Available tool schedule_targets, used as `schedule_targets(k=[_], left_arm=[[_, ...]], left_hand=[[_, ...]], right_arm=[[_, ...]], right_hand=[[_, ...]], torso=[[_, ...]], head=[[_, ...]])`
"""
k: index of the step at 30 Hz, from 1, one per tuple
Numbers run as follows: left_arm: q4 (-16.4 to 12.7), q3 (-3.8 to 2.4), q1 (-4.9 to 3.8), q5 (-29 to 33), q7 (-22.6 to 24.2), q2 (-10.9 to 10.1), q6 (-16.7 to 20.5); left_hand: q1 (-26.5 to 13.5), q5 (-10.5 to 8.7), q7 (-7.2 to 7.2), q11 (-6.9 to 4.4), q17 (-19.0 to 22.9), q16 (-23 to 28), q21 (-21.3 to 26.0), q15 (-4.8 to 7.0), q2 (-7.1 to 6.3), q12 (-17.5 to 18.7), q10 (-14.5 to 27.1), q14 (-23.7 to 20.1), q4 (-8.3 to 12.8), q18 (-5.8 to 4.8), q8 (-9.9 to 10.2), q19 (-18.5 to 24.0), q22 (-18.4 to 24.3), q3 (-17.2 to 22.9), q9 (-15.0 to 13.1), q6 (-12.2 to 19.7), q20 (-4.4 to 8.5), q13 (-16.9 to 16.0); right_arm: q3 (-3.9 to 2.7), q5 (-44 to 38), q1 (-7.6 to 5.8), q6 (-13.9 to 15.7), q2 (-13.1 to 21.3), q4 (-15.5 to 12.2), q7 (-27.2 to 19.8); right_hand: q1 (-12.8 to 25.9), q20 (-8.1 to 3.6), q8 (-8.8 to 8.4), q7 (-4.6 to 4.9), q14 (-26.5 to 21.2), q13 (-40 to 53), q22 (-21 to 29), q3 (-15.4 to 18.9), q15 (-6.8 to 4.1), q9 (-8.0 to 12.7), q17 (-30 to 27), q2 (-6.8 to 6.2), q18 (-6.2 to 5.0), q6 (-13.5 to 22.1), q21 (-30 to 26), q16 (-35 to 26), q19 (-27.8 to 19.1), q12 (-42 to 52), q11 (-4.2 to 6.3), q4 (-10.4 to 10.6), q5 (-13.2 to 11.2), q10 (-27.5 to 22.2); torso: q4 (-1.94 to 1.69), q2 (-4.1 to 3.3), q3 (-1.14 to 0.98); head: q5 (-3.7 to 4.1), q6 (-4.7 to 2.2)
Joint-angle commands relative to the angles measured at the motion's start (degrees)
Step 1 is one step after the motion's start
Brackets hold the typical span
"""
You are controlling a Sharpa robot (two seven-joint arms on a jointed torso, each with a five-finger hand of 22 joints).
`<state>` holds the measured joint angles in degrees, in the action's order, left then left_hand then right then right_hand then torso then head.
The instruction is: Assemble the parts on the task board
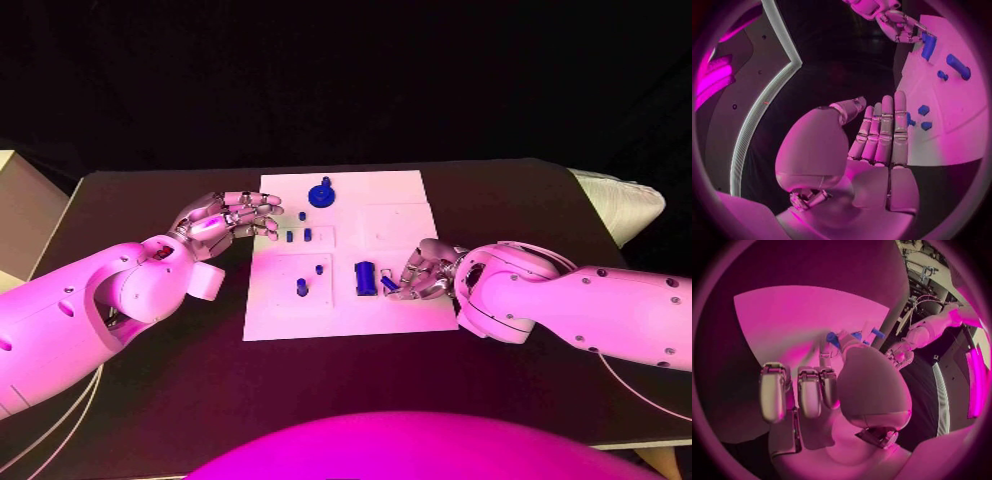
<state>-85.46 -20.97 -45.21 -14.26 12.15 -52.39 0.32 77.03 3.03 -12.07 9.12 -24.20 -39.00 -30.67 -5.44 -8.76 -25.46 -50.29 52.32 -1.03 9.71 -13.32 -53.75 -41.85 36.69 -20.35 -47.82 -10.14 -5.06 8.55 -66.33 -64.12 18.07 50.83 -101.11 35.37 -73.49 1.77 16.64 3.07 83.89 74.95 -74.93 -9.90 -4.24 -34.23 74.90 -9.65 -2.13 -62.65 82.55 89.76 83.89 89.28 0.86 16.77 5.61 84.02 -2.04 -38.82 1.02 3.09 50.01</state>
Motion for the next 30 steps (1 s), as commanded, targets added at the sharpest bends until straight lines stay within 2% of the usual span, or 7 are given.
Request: schedule_targets(k=[1,4,8,12,19,24,30], left_arm=[[-0.1,-0.04,0.03,-0.2,0.2,0.1,-1.1],[-0.1,-0.04,0.03,-0.2,0.2,0.1,-1.1],[-0.1,-0.04,0.03,-0.2,0.2,0.1,-1.1],[-0.1,-0.04,0.03,-0.2,0.2,0.1,-1.1],[-0.1,-0.04,0.03,-0.2,0.1,0.1,-1.1],[-0.1,-0.04,0.03,-0.2,0.0,0.1,-1.2],[-0.1,-0.04,0.03,-0.3,-0.1,0.0,-1.3]], left_hand=[[0.1,0.06,-0.87,0.29,-0.1,0.3,0.3,-0.09,-0.04,-0.3,0.1,0.0,0.4,0.64,-0.2,0.0,-0.1,0.0,0.0,0.4,-0.07,0.1],[0.1,0.06,-0.87,0.29,-0.1,0.3,0.3,-0.09,-0.04,-0.3,0.1,0.0,0.4,0.64,-0.2,0.0,-0.1,0.0,0.0,0.4,-0.07,0.1],[0.0,0.06,-0.89,0.31,-0.1,0.3,0.3,-0.12,0.05,-0.4,0.1,0.0,0.3,0.62,-0.2,0.0,-0.1,0.0,0.1,0.4,-0.09,0.1],[-0.1,0.07,-0.89,0.32,-0.1,0.3,0.3,-0.14,0.20,-0.4,0.1,0.0,0.2,0.61,-0.3,0.0,-0.1,0.0,0.1,0.4,-0.11,0.1],[-0.1,0.07,-0.89,0.32,-0.1,0.3,0.3,-0.14,0.20,-0.4,0.1,0.0,0.2,0.61,-0.3,0.0,-0.1,0.0,0.1,0.4,-0.11,0.1],[-0.1,0.07,-0.89,0.32,-0.1,0.3,0.3,-0.14,0.20,-0.4,0.1,0.0,0.2,0.61,-0.3,0.0,-0.1,0.0,0.1,0.4,-0.11,0.1],[-0.2,0.07,-0.89,0.31,-0.1,0.3,0.4,-0.14,0.28,-0.4,0.2,0.0,0.1,0.62,-0.3,0.0,-0.1,0.0,0.1,0.4,-0.12,0.1]], right_arm=[[0.00,-0.1,0.10,0.1,-0.4,0.5,-0.5],[0.00,-0.1,0.14,0.8,-0.7,0.8,-0.8],[0.00,0.1,0.16,1.8,-0.8,0.8,-1.4],[0.00,0.6,0.17,2.5,-0.9,0.7,-2.2],[0.00,1.5,0.21,3.4,-0.9,0.0,-3.6],[0.00,1.9,0.24,4.0,-0.7,-0.5,-4.3],[-0.01,2.1,0.25,3.9,-0.2,-0.8,-4.0]], right_hand=[[0.0,-0.36,0.46,-0.08,6.0,14.8,-13.0,-0.3,-0.49,0.1,14.6,0.77,0.77,-0.6,0.0,0.0,4.6,0.3,0.34,0.0,-0.4,5.8],[0.2,-0.37,0.49,-0.08,6.0,14.8,-13.0,-0.4,-0.51,0.1,14.6,0.90,0.77,-0.6,0.1,0.0,4.6,0.3,0.35,0.0,-0.3,5.8],[-0.2,-0.59,0.89,-0.41,6.1,15.0,-13.1,-2.1,-0.75,0.2,14.9,2.40,0.84,-0.4,0.4,0.2,4.7,0.7,0.64,-0.2,3.8,6.0],[-0.2,-0.68,1.28,-0.55,6.1,15.1,-13.2,-3.9,-0.85,0.1,15.0,3.47,0.87,-0.4,0.5,0.2,4.8,0.7,0.76,-0.2,6.0,6.0],[0.5,-0.73,1.83,-0.69,6.1,15.1,-13.3,-4.6,-0.92,-0.1,15.1,3.05,0.93,-0.6,0.9,0.2,4.9,0.7,0.86,-0.2,7.1,6.0],[0.0,-0.90,2.56,-1.00,6.1,15.1,-13.4,-6.6,-1.14,-0.3,15.1,3.03,0.97,-0.6,1.1,0.2,4.9,0.7,1.14,-0.4,9.2,6.0],[0.8,-0.92,2.83,-0.91,6.1,15.1,-13.4,-6.8,-1.13,-0.4,15.1,2.57,0.96,-0.6,1.0,0.2,4.9,0.7,1.09,-0.2,9.4,6.0]], torso=[[-0.09,-0.02,0.03],[-0.11,-0.03,0.03],[-0.03,-0.04,0.08],[0.00,0.03,0.08],[-0.01,0.05,0.05],[0.01,0.02,0.05],[0.00,0.03,0.05]], head=[[0.00,-0.02],[-0.03,-0.01],[-0.02,-0.01],[-0.09,-0.01],[-0.16,-0.01],[-0.22,-0.01],[-0.20,-0.01]])
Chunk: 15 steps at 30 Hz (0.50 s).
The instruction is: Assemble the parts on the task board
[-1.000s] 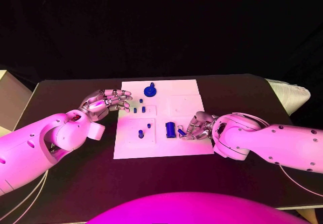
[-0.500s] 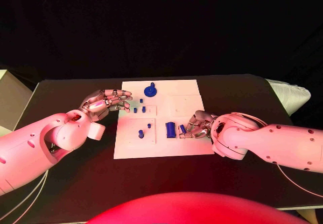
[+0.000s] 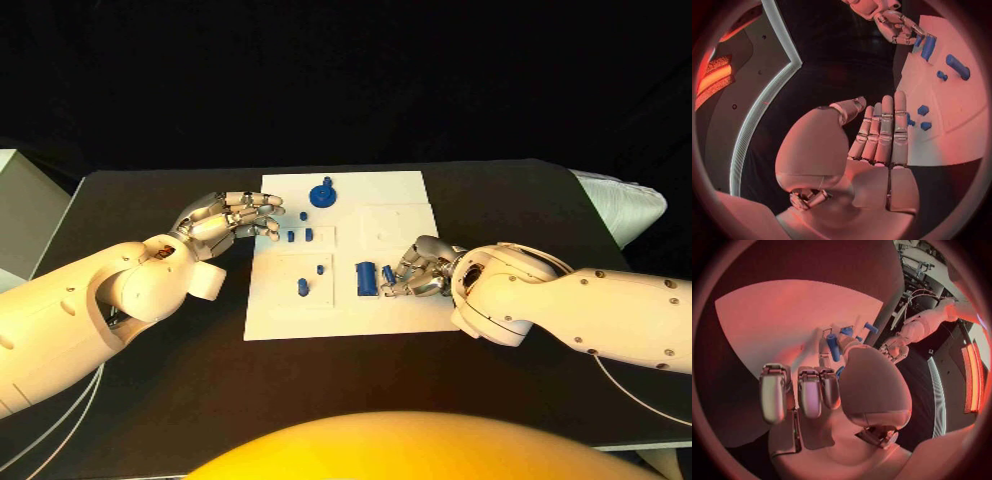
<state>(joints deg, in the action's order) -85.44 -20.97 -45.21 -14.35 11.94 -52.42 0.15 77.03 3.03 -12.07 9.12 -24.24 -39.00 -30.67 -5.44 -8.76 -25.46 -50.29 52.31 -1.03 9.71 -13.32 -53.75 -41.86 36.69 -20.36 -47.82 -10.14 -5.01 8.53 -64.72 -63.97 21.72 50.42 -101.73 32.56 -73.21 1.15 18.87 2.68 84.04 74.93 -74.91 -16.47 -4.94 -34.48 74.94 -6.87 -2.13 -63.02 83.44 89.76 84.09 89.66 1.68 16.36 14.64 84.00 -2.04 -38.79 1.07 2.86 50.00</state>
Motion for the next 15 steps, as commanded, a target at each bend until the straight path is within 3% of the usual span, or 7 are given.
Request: schedule_targets(k=[1,15], left_arm=[[-0.1,-0.04,0.03,-0.2,0.1,0.1,-1.1],[-0.1,-0.04,0.03,-0.2,0.0,0.0,-1.3]], left_hand=[[-0.2,0.07,-0.88,0.31,-0.1,0.3,0.4,-0.14,0.28,-0.4,0.2,0.0,0.1,0.62,-0.3,0.0,-0.1,0.0,0.1,0.4,-0.12,0.1],[-0.1,0.08,-0.88,0.30,-0.1,0.3,0.4,-0.13,0.27,-0.4,0.2,0.0,0.2,0.64,-0.3,0.0,-0.1,0.1,0.1,0.5,-0.11,0.1]], right_arm=[[0.01,0.6,0.09,0.2,0.2,-0.2,-1.0],[0.01,0.9,0.09,-3.3,0.3,0.3,1.6]], right_hand=[[1.0,-0.31,0.71,-0.49,6.0,15.1,-13.4,-0.3,-0.41,-0.2,15.1,-0.47,0.97,-0.2,0.2,0.2,4.7,0.3,0.24,0.3,0.4,6.0],[5.1,-0.24,1.39,-0.37,6.0,15.1,-13.4,-0.4,-0.32,-0.3,15.1,-1.86,0.91,0.0,-0.2,0.2,4.7,0.3,0.12,0.4,0.6,6.0]], torso=[[0.00,0.01,0.00],[-0.01,-0.01,0.00]], head=[[0.02,0.00],[0.04,0.00]])
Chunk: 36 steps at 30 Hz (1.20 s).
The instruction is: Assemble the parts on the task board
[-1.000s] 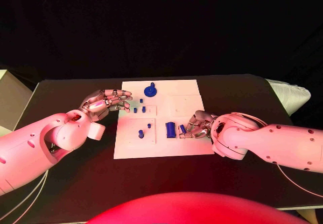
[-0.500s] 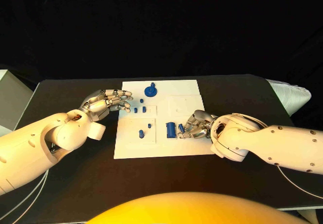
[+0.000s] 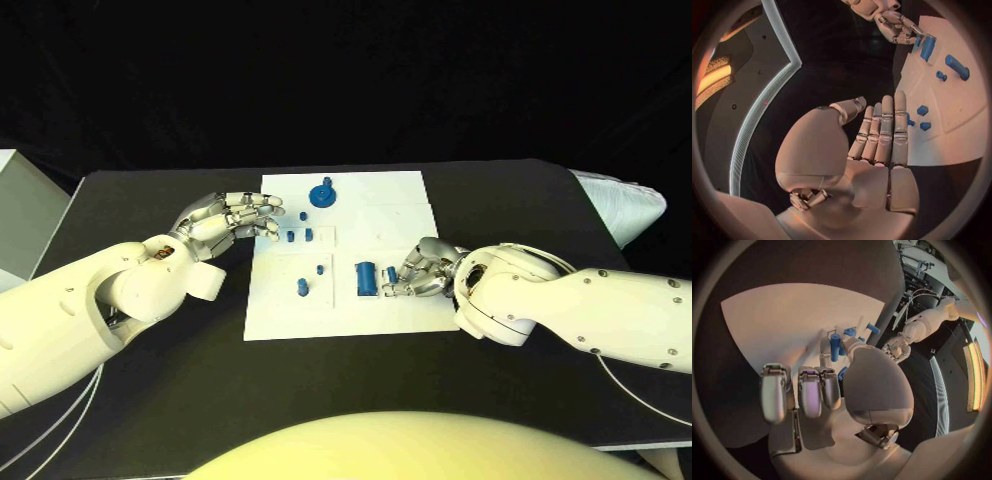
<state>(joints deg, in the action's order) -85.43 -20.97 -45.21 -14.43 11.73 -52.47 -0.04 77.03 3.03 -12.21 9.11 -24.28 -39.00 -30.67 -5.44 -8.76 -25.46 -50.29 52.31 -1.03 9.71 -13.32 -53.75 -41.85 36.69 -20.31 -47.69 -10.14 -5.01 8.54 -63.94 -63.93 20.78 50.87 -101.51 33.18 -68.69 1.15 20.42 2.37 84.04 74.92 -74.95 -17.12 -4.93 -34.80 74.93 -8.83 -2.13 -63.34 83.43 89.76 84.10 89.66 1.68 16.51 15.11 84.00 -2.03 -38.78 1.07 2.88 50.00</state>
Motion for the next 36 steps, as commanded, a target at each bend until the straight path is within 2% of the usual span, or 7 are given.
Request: schedule_targets(k=[1,8,22,36], left_arm=[[-0.1,-0.04,0.03,-0.2,0.2,0.1,-1.1],[-0.1,-0.04,0.03,-0.2,0.2,0.0,-1.1],[-0.2,-0.03,0.03,-0.2,0.1,-0.1,-1.1],[-0.2,-0.03,0.03,-0.2,0.1,-0.1,-1.1]], left_hand=[[-0.1,0.08,-0.74,0.31,-0.1,0.3,0.4,-0.13,0.27,-0.4,0.2,0.0,0.2,0.63,-0.3,0.0,-0.1,0.1,0.1,0.3,-0.11,0.1],[-0.1,0.08,-0.74,0.31,-0.1,0.4,0.4,-0.13,0.26,-0.4,0.2,-0.1,0.2,0.64,-0.3,0.1,-0.1,0.1,0.1,0.3,-0.12,0.1],[-0.1,0.08,-0.74,0.31,-0.1,0.4,0.4,-0.13,0.26,-0.4,0.2,-0.1,0.2,0.64,-0.3,0.1,-0.1,0.1,0.1,0.3,-0.12,0.1],[-0.1,0.08,-0.74,0.31,-0.1,0.4,0.4,-0.13,0.26,-0.4,0.2,-0.1,0.2,0.64,-0.3,0.1,-0.1,0.1,0.1,0.3,-0.12,0.1]], right_arm=[[0.00,0.2,0.06,-2.5,-0.2,0.2,1.1],[0.00,0.2,0.05,-2.7,-0.6,0.6,1.4],[-0.01,0.2,0.01,-2.2,-1.5,2.0,1.4],[-0.01,0.3,-0.02,-1.9,-1.9,2.1,1.0]], right_hand=[[0.6,-0.23,-0.16,-0.05,6.0,15.1,-13.3,0.2,-0.32,0.0,15.1,0.11,0.91,0.4,-0.2,0.2,4.6,0.3,0.12,0.2,0.2,6.0],[1.1,-0.22,-0.11,-0.03,6.0,15.1,-13.3,0.2,-0.31,0.1,15.1,0.03,0.89,0.4,-0.3,0.2,4.6,0.3,0.10,0.2,0.2,6.0],[1.2,-0.22,-0.08,-0.04,6.0,15.1,-13.3,0.2,-0.30,0.1,15.1,0.01,0.88,0.4,-0.4,0.2,4.6,0.3,0.10,0.2,0.4,6.0],[1.9,-0.20,0.02,0.04,6.0,15.1,-13.2,0.4,-0.27,0.1,15.1,-0.81,0.83,0.6,-0.6,0.2,4.6,0.3,0.05,0.2,0.2,6.0]], torso=[[-0.02,-0.02,0.00],[-0.04,0.00,0.05],[-0.01,-0.04,-0.01],[-0.02,-0.03,-0.01]], head=[[-0.02,0.00],[-0.04,0.00],[-0.15,0.00],[-0.24,0.00]])
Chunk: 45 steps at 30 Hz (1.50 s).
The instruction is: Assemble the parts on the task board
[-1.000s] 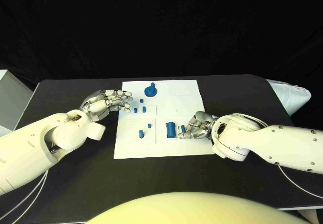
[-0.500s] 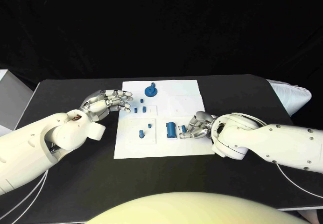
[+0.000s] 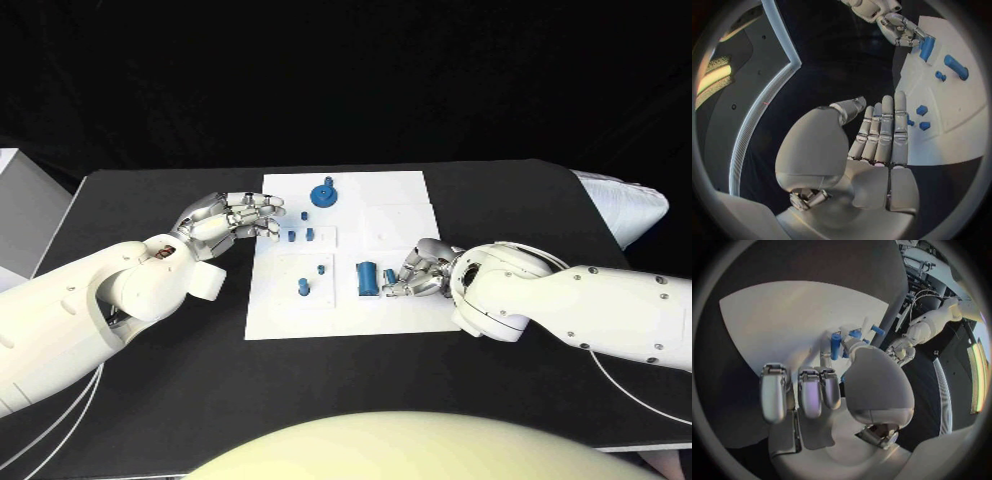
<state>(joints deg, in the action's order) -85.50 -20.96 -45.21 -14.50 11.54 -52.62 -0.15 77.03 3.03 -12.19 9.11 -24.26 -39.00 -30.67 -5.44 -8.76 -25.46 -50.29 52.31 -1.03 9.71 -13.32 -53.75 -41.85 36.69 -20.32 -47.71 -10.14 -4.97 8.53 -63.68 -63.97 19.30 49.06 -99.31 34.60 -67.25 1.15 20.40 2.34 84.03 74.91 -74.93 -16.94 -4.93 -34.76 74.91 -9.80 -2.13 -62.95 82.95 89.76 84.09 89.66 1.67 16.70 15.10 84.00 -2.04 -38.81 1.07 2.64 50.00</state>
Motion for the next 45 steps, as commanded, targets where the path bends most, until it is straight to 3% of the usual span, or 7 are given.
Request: schedule_targets(k=[1,17,19,33,40,43,45], left_arm=[[-0.2,-0.04,0.03,-0.1,0.3,0.0,-0.9],[-0.2,-0.04,0.03,-0.2,0.3,0.0,-0.9],[-0.2,-0.04,0.03,-0.2,0.3,0.0,-0.9],[-0.1,-0.04,0.04,-0.2,0.3,0.1,-0.9],[0.0,-0.04,0.04,-0.5,0.3,0.1,-0.9],[0.0,-0.04,0.05,-0.5,0.3,0.2,-1.0],[0.0,-0.04,0.05,-0.5,0.3,0.2,-1.0]], left_hand=[[-0.1,0.08,-0.76,0.31,-0.1,0.4,0.4,-0.12,0.26,-0.4,0.2,-0.1,0.2,0.63,-0.3,0.1,-0.1,0.1,0.1,0.4,-0.12,0.1],[-0.2,0.08,-0.78,0.33,-0.1,0.4,0.4,-0.16,0.31,-0.4,0.3,-0.1,0.3,0.62,-0.3,0.1,-0.1,0.2,0.1,0.4,-0.14,0.1],[-0.2,0.08,-0.78,0.33,-0.1,0.4,0.4,-0.16,0.31,-0.4,0.3,-0.1,0.3,0.62,-0.3,0.1,-0.1,0.2,0.1,0.4,-0.14,0.1],[-0.2,0.08,-0.78,0.33,-0.1,0.4,0.4,-0.16,0.31,-0.4,0.3,-0.1,0.3,0.62,-0.3,0.1,-0.1,0.2,0.1,0.4,-0.14,0.1],[-0.2,0.08,-0.78,0.33,-0.1,0.4,0.4,-0.16,0.31,-0.4,0.3,-0.1,0.3,0.62,-0.3,0.1,-0.1,0.2,0.1,0.4,-0.14,0.1],[-0.2,0.08,-0.78,0.33,-0.1,0.4,0.4,-0.16,0.31,-0.4,0.3,-0.1,0.3,0.62,-0.3,0.1,-0.1,0.2,0.1,0.4,-0.14,0.1],[-0.2,0.08,-0.78,0.33,-0.1,0.4,0.4,-0.16,0.31,-0.4,0.3,-0.1,0.3,0.62,-0.3,0.1,-0.1,0.2,0.1,0.4,-0.14,0.1]], right_arm=[[0.00,0.0,0.02,-0.5,-0.1,-0.1,-0.4],[0.00,0.4,0.01,0.4,-0.1,0.1,-0.6],[0.00,0.4,0.01,0.6,-0.1,0.1,-0.7],[0.00,0.9,0.02,1.8,1.0,-0.7,-3.1],[0.00,1.9,0.03,1.3,1.9,-1.1,-5.4],[0.00,2.1,0.04,1.0,2.1,-1.2,-5.9],[0.00,2.2,0.04,0.9,2.1,-1.2,-6.0]], right_hand=[[0.6,-0.20,0.05,0.08,6.0,15.1,-13.3,0.3,-0.27,0.0,15.1,0.12,0.84,0.3,-0.2,0.2,4.6,0.3,0.05,0.0,0.1,6.0],[4.1,-0.05,0.48,0.33,5.9,14.5,-13.1,3.5,-0.08,0.3,14.6,-0.38,0.70,0.8,-1.0,0.0,4.4,-0.7,-0.18,0.2,-1.7,5.6],[5.0,-0.09,0.78,0.34,5.8,14.5,-13.1,5.1,-0.07,0.3,14.5,-0.46,0.71,1.1,-1.0,0.0,4.4,-0.8,-0.20,0.0,4.6,5.5],[4.2,-0.08,0.94,0.30,5.9,14.5,-13.1,5.1,-0.10,0.3,14.6,-0.29,0.71,1.3,-1.0,0.0,4.4,-0.8,-0.15,-0.2,5.4,5.5],[-1.1,-0.13,1.30,0.26,5.9,14.4,-13.2,4.5,-0.15,0.4,14.7,-0.80,0.73,1.7,-0.9,0.1,4.5,-1.0,-0.11,-0.6,2.5,5.4],[-3.5,-0.13,1.45,0.25,5.9,14.4,-13.2,4.3,-0.15,0.6,14.7,-0.46,0.74,1.7,-0.9,0.1,4.5,-1.0,-0.11,-0.3,-2.6,5.4],[-3.6,-0.13,1.46,0.24,5.9,14.4,-13.2,4.3,-0.15,0.6,14.7,-0.43,0.74,1.7,-0.9,0.1,4.5,-1.0,-0.10,-0.3,-2.7,5.4]], torso=[[-0.02,-0.01,-0.01],[0.01,0.01,0.01],[0.01,0.00,0.00],[-0.06,0.00,-0.02],[0.00,0.01,-0.03],[0.04,0.01,-0.04],[0.02,0.01,-0.04]], head=[[0.02,0.00],[0.03,0.00],[0.03,0.00],[0.11,0.00],[0.05,0.00],[0.04,0.00],[0.01,0.00]])
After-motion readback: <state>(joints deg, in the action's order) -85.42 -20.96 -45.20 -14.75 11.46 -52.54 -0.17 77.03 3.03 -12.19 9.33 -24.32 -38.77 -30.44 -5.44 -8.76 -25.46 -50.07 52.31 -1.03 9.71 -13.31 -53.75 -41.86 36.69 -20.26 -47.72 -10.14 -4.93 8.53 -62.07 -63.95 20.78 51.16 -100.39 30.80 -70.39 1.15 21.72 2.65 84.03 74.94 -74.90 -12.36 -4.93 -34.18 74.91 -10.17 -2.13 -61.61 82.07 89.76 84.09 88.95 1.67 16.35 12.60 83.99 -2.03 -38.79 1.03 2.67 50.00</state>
